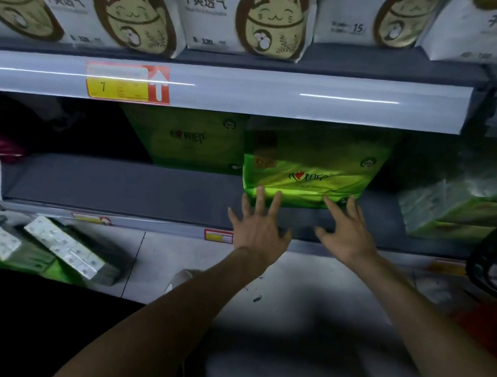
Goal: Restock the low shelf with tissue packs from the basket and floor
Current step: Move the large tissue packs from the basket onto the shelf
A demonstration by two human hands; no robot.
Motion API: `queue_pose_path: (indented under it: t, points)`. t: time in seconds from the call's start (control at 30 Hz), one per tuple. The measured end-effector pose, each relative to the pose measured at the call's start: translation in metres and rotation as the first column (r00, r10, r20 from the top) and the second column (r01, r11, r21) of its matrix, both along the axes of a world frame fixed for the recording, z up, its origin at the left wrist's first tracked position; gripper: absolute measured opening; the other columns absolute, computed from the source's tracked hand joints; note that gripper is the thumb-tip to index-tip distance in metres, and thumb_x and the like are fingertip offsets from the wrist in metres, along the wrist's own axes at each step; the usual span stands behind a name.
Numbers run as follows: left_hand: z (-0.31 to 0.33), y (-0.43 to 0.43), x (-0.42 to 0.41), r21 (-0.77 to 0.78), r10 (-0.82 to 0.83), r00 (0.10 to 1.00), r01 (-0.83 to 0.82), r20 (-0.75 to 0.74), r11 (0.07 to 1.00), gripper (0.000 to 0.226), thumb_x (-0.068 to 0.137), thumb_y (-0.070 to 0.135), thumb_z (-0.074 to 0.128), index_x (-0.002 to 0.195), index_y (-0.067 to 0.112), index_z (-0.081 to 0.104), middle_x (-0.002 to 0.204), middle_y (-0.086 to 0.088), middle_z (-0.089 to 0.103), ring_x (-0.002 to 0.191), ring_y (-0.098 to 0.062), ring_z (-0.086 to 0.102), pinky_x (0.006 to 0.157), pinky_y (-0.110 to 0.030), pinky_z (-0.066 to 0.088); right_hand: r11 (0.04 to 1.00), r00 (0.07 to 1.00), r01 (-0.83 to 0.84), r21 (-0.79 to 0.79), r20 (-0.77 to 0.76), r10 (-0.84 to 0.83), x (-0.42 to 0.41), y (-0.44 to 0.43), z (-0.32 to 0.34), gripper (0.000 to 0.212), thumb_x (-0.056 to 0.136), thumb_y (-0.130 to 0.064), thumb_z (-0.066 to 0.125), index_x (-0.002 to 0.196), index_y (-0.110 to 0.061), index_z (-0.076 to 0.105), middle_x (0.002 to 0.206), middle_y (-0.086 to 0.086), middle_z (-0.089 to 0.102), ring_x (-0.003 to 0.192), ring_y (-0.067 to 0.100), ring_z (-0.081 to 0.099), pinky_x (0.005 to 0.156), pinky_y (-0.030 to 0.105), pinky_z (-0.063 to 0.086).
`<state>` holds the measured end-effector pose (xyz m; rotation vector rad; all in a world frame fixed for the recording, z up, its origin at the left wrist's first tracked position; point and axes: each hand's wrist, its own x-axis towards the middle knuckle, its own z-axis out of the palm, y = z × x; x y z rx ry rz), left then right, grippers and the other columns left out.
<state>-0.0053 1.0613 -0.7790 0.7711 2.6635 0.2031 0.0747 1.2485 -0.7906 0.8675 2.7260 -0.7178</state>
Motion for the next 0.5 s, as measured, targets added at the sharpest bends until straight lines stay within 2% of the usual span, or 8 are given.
queue_pose_path:
  t: [0.07, 0.13, 0.17, 0.23, 0.3, 0.37, 0.43, 0.5]
  points:
    - [-0.008, -0.006, 0.002, 0.149, 0.035, 0.999, -0.032, -0.017, 0.988, 0.084, 0.101, 0.051, 0.049, 0.165, 0.035, -0.003, 0.174, -0.005, -0.007, 0.159, -0.039, -0.005, 0.124, -0.068, 0.012, 0.998, 0.989, 0.06, 0.011, -0.137, -0.058, -0.003, 0.001, -0.004, 0.074, 0.092, -0.039, 0.066, 0.158, -0.036, 0.031, 0.17, 0.01, 0.013, 0.155, 0.034, 0.016, 0.114, 0.051, 0.039]
    - [-0.016, -0.015, 0.002, 0.341, 0.124, 0.991, -0.098, -0.054, 0.935, 0.086, 0.099, 0.04, 0.055, 0.165, 0.033, 0.0, 0.173, -0.003, 0.012, 0.157, -0.037, 0.017, 0.12, -0.063, 0.028, 0.989, 0.958, 0.142, -0.03, -0.245, -0.145, -0.003, -0.003, -0.005, 0.071, 0.09, -0.037, 0.068, 0.152, -0.033, 0.035, 0.165, 0.011, 0.023, 0.15, 0.037, 0.027, 0.109, 0.051, 0.045]
    - [-0.019, -0.018, 0.002, 0.44, 0.185, 0.981, -0.144, -0.051, 0.886, 0.089, 0.097, 0.036, 0.059, 0.165, 0.031, 0.001, 0.169, -0.005, 0.021, 0.148, -0.039, 0.035, 0.113, -0.06, 0.04, 0.982, 0.942, 0.178, -0.059, -0.279, -0.187, -0.002, -0.006, -0.004, 0.072, 0.089, -0.036, 0.07, 0.151, -0.033, 0.034, 0.165, 0.012, 0.02, 0.15, 0.037, 0.028, 0.109, 0.051, 0.045]
    - [-0.019, -0.018, 0.0, 0.569, 0.262, 0.965, -0.213, -0.005, 0.794, 0.095, 0.094, 0.034, 0.062, 0.164, 0.03, -0.001, 0.162, -0.007, 0.029, 0.113, -0.038, 0.062, 0.091, -0.054, 0.056, 0.969, 0.911, 0.223, -0.106, -0.332, -0.245, -0.002, -0.012, -0.001, 0.075, 0.089, -0.032, 0.072, 0.151, -0.035, 0.032, 0.167, 0.011, 0.012, 0.15, 0.037, 0.028, 0.111, 0.047, 0.044]
    - [-0.014, -0.013, -0.001, 0.606, 0.263, 0.964, -0.237, 0.048, 0.759, 0.098, 0.091, 0.036, 0.063, 0.164, 0.032, -0.003, 0.16, -0.007, 0.031, 0.086, -0.033, 0.066, 0.076, -0.048, 0.058, 0.948, 0.876, 0.249, -0.199, -0.371, -0.308, -0.002, -0.013, 0.003, 0.075, 0.088, -0.022, 0.074, 0.15, -0.038, 0.034, 0.169, 0.007, 0.008, 0.149, 0.032, 0.03, 0.106, 0.037, 0.041]
    - [-0.009, -0.008, 0.001, 0.625, 0.264, 0.96, -0.265, 0.097, 0.734, 0.101, 0.09, 0.037, 0.064, 0.164, 0.034, -0.005, 0.16, -0.007, 0.034, 0.073, -0.023, 0.064, 0.071, -0.038, 0.054, 0.914, 0.833, 0.243, -0.326, -0.413, -0.369, -0.003, -0.009, 0.004, 0.076, 0.085, -0.011, 0.075, 0.147, -0.035, 0.038, 0.168, 0.004, 0.014, 0.148, 0.025, 0.03, 0.101, 0.027, 0.035]
    - [-0.005, -0.007, 0.003, 0.638, 0.271, 0.953, -0.293, 0.135, 0.713, 0.102, 0.092, 0.037, 0.066, 0.164, 0.035, -0.005, 0.159, -0.006, 0.036, 0.069, -0.016, 0.062, 0.07, -0.032, 0.049, 0.867, 0.786, 0.234, -0.441, -0.439, -0.436, -0.006, -0.002, 0.006, 0.077, 0.08, -0.004, 0.079, 0.141, -0.031, 0.042, 0.162, 0.005, 0.025, 0.145, 0.025, 0.034, 0.106, 0.029, 0.035]
    - [-0.002, -0.01, 0.0, 0.635, 0.266, 0.954, -0.293, 0.141, 0.715, 0.098, 0.093, 0.037, 0.068, 0.165, 0.035, 0.001, 0.151, -0.006, 0.045, 0.078, -0.011, 0.059, 0.076, -0.03, 0.051, 0.808, 0.744, 0.234, -0.541, -0.436, -0.507, -0.01, 0.002, 0.009, 0.073, 0.076, 0.0, 0.081, 0.135, -0.028, 0.046, 0.151, 0.005, 0.036, 0.138, 0.025, 0.042, 0.109, 0.035, 0.04]
